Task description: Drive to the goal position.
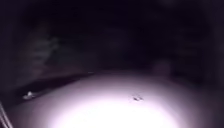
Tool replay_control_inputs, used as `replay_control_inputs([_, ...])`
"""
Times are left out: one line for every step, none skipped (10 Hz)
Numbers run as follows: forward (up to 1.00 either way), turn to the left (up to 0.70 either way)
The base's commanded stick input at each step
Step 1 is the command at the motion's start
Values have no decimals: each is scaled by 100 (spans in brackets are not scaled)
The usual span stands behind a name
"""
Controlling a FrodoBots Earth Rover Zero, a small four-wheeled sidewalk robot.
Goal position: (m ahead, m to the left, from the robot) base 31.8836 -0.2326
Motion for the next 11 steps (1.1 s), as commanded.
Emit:
replay_control_inputs([100,0])
replay_control_inputs([100,0])
replay_control_inputs([100,0])
replay_control_inputs([100,0])
replay_control_inputs([100,0])
replay_control_inputs([100,0])
replay_control_inputs([100,0])
replay_control_inputs([100,0])
replay_control_inputs([100,0])
replay_control_inputs([100,0])
replay_control_inputs([100,0])
